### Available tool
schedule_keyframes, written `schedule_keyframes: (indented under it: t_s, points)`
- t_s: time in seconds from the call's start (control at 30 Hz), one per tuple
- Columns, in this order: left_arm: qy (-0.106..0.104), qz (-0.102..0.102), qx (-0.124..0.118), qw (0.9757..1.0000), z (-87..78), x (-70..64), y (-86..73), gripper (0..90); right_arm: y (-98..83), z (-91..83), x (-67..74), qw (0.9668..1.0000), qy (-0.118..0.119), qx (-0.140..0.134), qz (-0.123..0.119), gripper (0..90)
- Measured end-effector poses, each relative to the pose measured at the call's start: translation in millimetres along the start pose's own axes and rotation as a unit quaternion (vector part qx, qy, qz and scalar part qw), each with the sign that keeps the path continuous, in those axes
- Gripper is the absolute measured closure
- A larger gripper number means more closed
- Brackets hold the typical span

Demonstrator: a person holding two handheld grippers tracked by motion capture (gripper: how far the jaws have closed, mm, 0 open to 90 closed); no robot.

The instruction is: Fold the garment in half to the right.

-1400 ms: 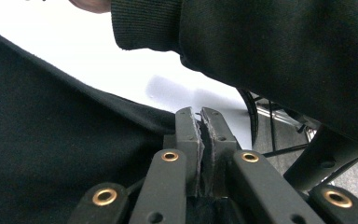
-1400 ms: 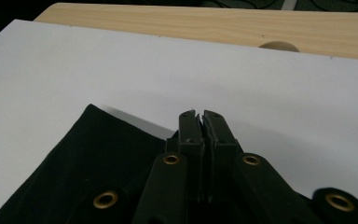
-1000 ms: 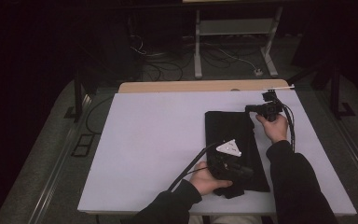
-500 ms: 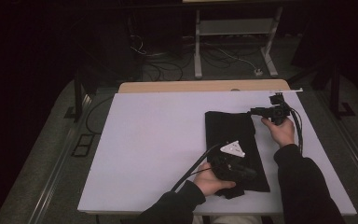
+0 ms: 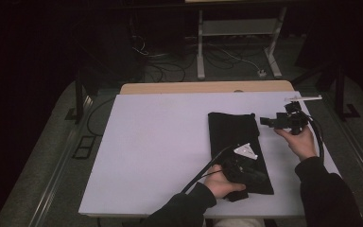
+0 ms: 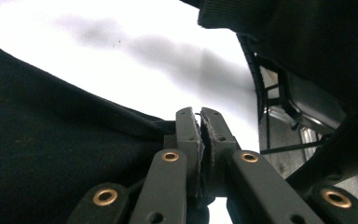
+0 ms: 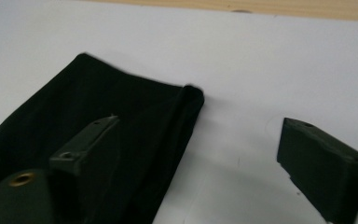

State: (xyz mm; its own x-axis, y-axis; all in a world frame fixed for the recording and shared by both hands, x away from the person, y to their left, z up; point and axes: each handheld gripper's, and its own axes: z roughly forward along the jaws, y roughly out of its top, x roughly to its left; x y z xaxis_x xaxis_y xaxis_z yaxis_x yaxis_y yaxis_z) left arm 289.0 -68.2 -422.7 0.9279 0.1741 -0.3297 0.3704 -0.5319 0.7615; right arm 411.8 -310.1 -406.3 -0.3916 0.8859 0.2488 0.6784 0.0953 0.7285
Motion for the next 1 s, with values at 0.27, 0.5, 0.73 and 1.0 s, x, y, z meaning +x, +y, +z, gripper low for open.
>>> schedule_keyframes:
  t_s: [0.27,0.5,0.73,1.0]
  points:
    - [0.01,0.004,0.027,0.9996,11.1,-2.1,9.1,85.2,-22.1,-18.4,0.3,0.9999,-0.003,-0.008,-0.01,0.0]
    - [0.019,0.009,0.056,0.9982,19.5,-5.2,15.8,85.2,-31.4,-35.1,5.2,0.9995,0.003,-0.022,-0.024,0.0]
    - [0.027,0.012,0.083,0.9962,32.4,-5.3,21.3,85.2,-43.2,-47.5,9.6,0.9992,0.008,-0.03,-0.024,0.0]
    - [0.03,0.008,0.113,0.9931,44.0,-1.9,21.5,85.2,-49.7,-61.0,7.6,0.9984,0.02,-0.052,-0.006,0.0]
